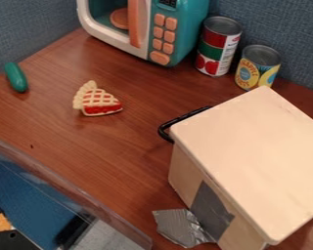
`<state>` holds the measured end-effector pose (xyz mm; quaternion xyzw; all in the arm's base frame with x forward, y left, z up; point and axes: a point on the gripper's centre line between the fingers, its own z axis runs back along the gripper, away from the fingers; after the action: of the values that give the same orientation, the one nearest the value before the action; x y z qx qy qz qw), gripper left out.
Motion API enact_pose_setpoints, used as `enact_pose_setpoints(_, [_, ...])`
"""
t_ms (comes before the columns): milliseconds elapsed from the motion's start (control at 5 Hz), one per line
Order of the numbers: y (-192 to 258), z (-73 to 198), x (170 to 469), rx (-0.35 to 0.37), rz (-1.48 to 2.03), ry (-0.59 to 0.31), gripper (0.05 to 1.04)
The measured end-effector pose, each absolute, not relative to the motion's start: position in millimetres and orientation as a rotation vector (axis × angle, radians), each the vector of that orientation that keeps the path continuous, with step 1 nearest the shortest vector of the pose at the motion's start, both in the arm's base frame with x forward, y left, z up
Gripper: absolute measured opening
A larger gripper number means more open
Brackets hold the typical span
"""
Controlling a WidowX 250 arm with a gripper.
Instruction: Open the drawer
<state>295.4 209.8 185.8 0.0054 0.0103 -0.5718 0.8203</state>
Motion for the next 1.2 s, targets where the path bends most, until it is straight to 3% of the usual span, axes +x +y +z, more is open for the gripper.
enact_pose_setpoints(200, [208,171,295,-0.039,-1.206,0.036,0.999])
enact_pose_setpoints(400, [177,144,288,-0.158,-1.148,0.075,0.999])
enact_pose_setpoints(1200, [73,101,277,-0.138,-0.953,0.068,0.999])
